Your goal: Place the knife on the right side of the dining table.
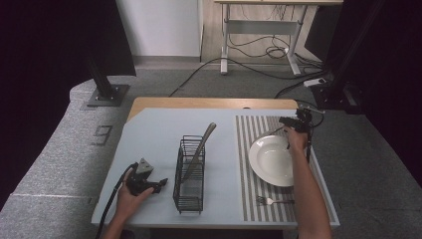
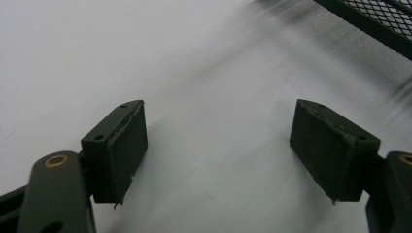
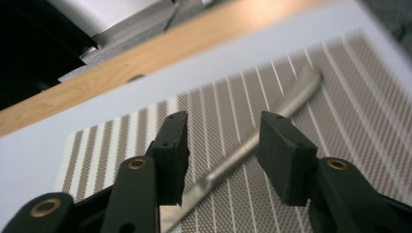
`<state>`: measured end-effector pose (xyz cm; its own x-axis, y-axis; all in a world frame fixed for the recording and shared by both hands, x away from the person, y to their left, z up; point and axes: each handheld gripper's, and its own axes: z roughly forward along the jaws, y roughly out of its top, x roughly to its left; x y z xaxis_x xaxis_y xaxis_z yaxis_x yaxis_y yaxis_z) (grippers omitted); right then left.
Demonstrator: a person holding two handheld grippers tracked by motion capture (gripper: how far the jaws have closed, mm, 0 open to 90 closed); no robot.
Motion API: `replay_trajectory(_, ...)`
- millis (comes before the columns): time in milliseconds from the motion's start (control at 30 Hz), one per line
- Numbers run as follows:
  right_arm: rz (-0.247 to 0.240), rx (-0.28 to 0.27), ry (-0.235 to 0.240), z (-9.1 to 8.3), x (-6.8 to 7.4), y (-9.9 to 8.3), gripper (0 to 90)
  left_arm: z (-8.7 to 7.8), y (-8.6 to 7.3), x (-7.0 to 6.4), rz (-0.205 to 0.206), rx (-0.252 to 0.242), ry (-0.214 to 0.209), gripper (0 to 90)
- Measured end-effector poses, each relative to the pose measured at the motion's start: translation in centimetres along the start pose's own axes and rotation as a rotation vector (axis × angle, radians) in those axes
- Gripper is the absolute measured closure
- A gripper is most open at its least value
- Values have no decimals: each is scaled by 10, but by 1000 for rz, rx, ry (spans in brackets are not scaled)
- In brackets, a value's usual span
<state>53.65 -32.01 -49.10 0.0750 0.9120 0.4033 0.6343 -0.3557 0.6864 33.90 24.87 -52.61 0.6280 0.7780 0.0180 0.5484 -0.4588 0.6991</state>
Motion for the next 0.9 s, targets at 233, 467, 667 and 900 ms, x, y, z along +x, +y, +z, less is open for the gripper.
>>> replay_trajectory(233, -214, 88, 26, -1, 22, 21, 482, 0, 0, 0, -1, 0, 0, 208)
replay_trajectory(467, -304, 224, 30, 25, 21, 28, 460, 0, 0, 0, -2, 2, -3, 206)
replay_trajectory(667, -342, 286, 12, 48, 16, 29, 459, 0, 0, 1, -5, 3, -4, 205)
replay_trajectory(900, -347, 320, -10, 59, 14, 26, 466, 0, 0, 0, -3, 2, -2, 205)
